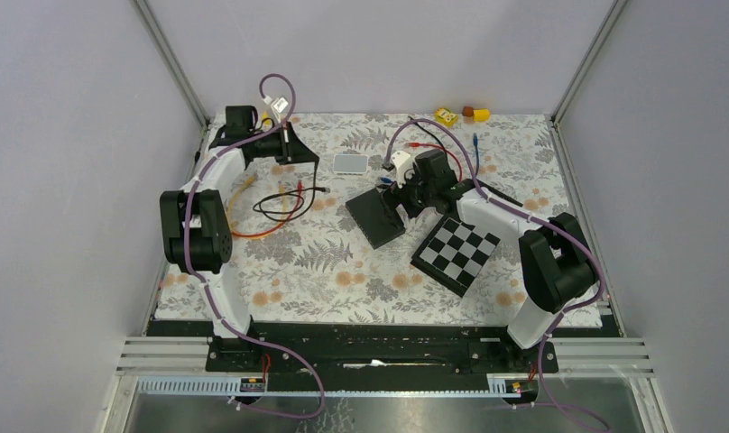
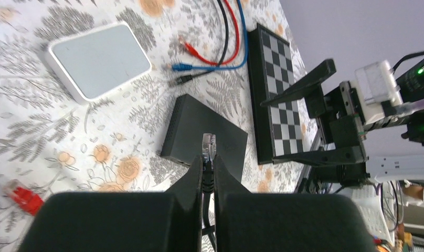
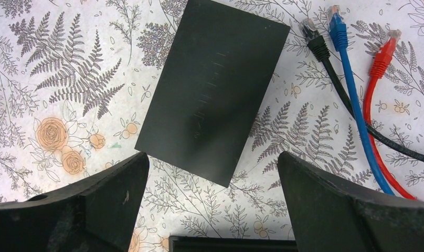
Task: Pull the plug from the switch port
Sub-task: Place the connector at the center of the board.
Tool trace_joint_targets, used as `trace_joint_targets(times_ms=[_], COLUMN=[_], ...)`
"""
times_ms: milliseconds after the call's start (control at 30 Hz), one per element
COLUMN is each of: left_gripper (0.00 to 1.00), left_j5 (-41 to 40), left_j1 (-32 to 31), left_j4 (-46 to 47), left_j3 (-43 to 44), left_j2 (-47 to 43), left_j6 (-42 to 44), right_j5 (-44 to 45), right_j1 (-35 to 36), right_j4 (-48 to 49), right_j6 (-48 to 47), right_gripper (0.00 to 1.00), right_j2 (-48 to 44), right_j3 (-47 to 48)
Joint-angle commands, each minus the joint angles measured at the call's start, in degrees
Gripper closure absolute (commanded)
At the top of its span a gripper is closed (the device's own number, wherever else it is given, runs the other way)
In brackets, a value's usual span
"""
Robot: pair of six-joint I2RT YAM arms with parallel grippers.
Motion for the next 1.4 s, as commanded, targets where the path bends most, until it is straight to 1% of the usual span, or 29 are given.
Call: trace_joint_targets(times_ms=[0, 133, 267, 467, 600, 767, 900, 1000, 1133, 1267, 1367], left_gripper=[1.0, 1.0, 1.0, 1.0, 1.0, 1.0, 1.0, 0.95, 0.81, 0.6, 0.41], left_j5=[0.11, -2.25, -7.91, -15.6, -19.89, -27.82, -32.13, -33.94, -34.01, -34.75, -36.53], left_j1=[2.33, 3.53, 4.39, 6.02, 7.44, 7.76, 7.97, 8.1, 8.25, 8.32, 8.49], left_j4=[4.78, 4.59, 2.48, 2.67, 4.34, 6.25, 6.83, 7.23, 7.34, 7.56, 8.14], left_j3=[5.66, 8.43, 11.63, 13.28, 10.68, 5.68, 3.57, 2.51, 1.7, 0.77, -0.51], left_j2=[-1.57, -0.89, 0.78, 1.98, 0.4, -1.79, -1.33, -0.33, 0.55, 0.01, -1.4], left_j6=[-3.49, -3.02, 0.44, 2.16, 2.16, 5.38, 6.84, 6.54, 6.05, 5.56, 4.83], right_j5=[-1.74, -1.83, -1.93, -1.91, -1.96, -2.19, -2.79, -3.38, -3.94, -4.29, -4.71], right_j1=[-0.76, -1.04, -1.21, -1.57, -1.8, -1.81, -1.83, -1.81, -1.87, -1.81, -1.84], right_j4=[0.29, 0.08, -0.23, -0.68, -0.77, -0.92, -1.64, -2.59, -4.0, -6.12, -8.05], right_j6=[-0.28, -0.29, -0.2, -0.31, -0.2, -0.06, -0.02, 0.05, 0.84, 1.62, 1.72], right_gripper=[0.0, 0.0, 0.0, 0.0, 0.0, 0.0, 0.0, 0.0, 0.0, 0.0, 0.0], right_j2=[-2.75, -2.4, -1.9, -1.37, -0.98, -0.24, 0.57, 1.61, 3.98, 7.58, 10.56], right_j3=[0.4, 0.53, 0.81, 1.17, 1.19, 1.57, 2.06, 2.93, 4.65, 7.58, 10.39])
